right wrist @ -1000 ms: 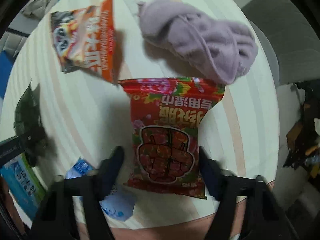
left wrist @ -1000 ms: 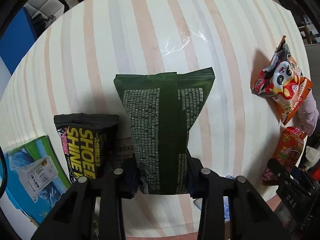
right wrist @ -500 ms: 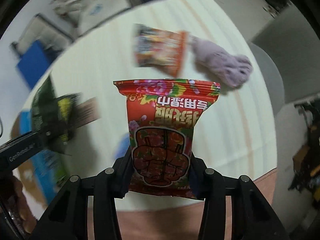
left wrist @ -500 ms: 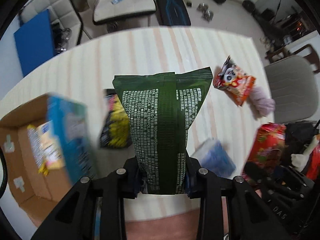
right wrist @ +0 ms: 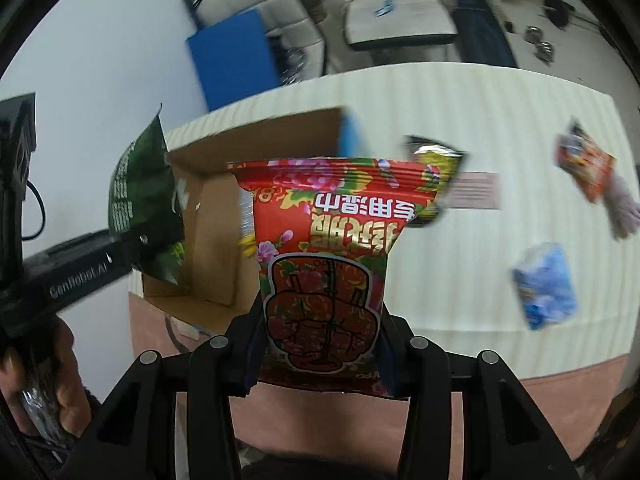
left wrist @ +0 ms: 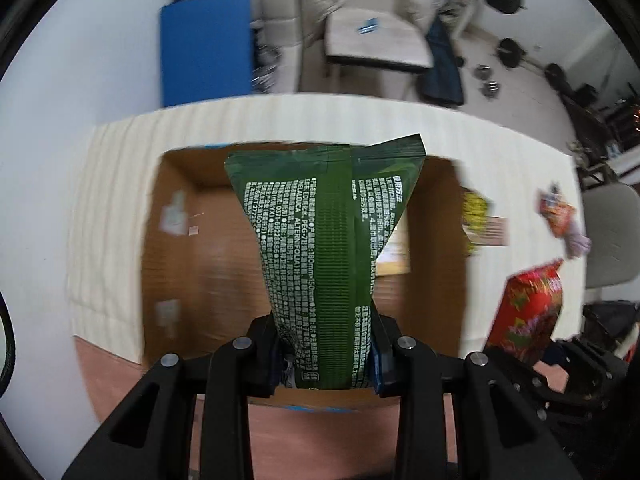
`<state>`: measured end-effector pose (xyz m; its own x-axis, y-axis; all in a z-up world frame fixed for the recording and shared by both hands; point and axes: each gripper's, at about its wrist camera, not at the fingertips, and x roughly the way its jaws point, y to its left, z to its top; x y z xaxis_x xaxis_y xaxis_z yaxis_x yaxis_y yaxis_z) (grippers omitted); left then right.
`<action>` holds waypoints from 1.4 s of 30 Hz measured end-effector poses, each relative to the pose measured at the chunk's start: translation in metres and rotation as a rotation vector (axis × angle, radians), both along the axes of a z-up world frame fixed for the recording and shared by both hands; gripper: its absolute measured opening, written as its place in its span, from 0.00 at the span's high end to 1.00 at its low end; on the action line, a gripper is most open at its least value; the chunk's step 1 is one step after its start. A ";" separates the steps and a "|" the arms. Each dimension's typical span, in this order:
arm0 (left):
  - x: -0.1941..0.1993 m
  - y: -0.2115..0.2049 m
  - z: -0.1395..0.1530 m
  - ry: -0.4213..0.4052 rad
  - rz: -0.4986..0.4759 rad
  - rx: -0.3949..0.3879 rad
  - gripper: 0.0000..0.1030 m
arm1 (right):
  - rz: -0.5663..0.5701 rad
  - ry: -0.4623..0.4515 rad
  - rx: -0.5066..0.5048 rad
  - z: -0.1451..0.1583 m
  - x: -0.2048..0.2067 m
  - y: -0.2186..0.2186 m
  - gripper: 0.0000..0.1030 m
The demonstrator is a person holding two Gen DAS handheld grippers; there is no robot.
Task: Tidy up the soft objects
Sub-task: 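Place green pack and red bag into the box and open both tools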
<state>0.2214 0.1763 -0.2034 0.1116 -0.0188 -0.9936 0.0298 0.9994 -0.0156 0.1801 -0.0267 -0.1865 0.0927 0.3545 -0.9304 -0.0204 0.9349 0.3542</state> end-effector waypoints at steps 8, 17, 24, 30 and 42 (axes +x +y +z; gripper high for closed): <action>0.053 0.062 -0.088 0.140 0.045 0.023 0.71 | 0.023 0.113 -0.102 -0.078 0.011 0.073 0.53; 0.087 0.061 -0.155 0.243 0.026 0.013 0.71 | 0.025 0.212 -0.180 -0.146 0.011 0.092 0.53; 0.094 0.051 -0.174 0.284 -0.021 0.032 0.69 | 0.021 0.247 -0.231 -0.175 0.020 0.094 0.53; 0.089 0.049 -0.156 0.294 -0.013 -0.005 0.46 | -0.012 0.238 -0.216 -0.169 0.026 0.087 0.34; 0.026 0.049 -0.077 0.109 -0.042 0.003 0.04 | -0.038 0.108 -0.236 -0.103 0.019 0.082 0.03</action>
<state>0.2472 0.2255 -0.2803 0.0020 -0.0177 -0.9998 0.0703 0.9974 -0.0176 0.1995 0.0553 -0.2899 -0.0030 0.1251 -0.9921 0.0423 0.9913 0.1249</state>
